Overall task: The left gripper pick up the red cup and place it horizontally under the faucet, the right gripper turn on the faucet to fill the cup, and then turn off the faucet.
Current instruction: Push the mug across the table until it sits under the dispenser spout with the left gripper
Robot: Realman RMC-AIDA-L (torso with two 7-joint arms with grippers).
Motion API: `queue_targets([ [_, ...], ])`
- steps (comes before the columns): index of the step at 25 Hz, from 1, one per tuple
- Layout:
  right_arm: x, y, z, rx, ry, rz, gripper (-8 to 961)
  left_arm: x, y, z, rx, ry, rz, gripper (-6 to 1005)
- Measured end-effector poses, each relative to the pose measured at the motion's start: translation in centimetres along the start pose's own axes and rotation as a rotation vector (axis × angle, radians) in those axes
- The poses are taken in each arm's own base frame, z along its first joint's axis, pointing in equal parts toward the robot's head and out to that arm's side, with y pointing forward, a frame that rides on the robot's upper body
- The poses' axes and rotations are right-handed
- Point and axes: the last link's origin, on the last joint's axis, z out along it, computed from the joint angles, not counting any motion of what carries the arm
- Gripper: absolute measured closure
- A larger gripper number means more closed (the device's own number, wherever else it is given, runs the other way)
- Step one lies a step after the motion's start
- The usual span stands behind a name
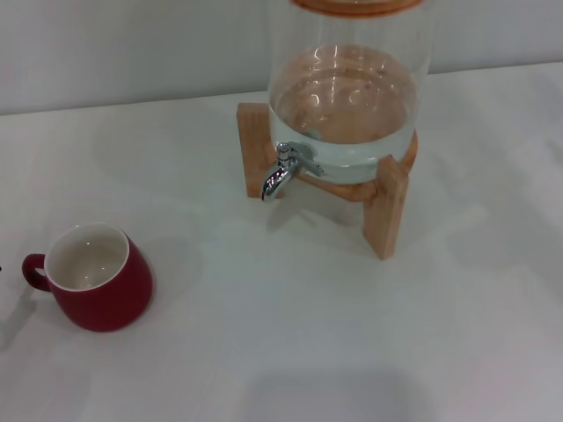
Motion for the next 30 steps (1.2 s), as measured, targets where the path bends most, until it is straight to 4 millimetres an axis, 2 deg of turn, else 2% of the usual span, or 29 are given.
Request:
queue_targets([
  [9, -0.2, -0.3, 0.1, 0.012, -0.003, -0.002, 234, -1.2, 0.1, 0.9, 0.021, -0.065, -0.004, 242],
  [15, -0.2, -0.2, 0.2, 0.01, -0.005, -0.003, 234, -1.3, 0.3, 1.6, 0.003, -0.086, 0.009, 246],
  [30, -0.2, -0.3, 0.3, 0.017, -0.008, 0.001, 234, -1.5, 0.4, 1.3, -0.001, -0.091, 0.058, 255],
])
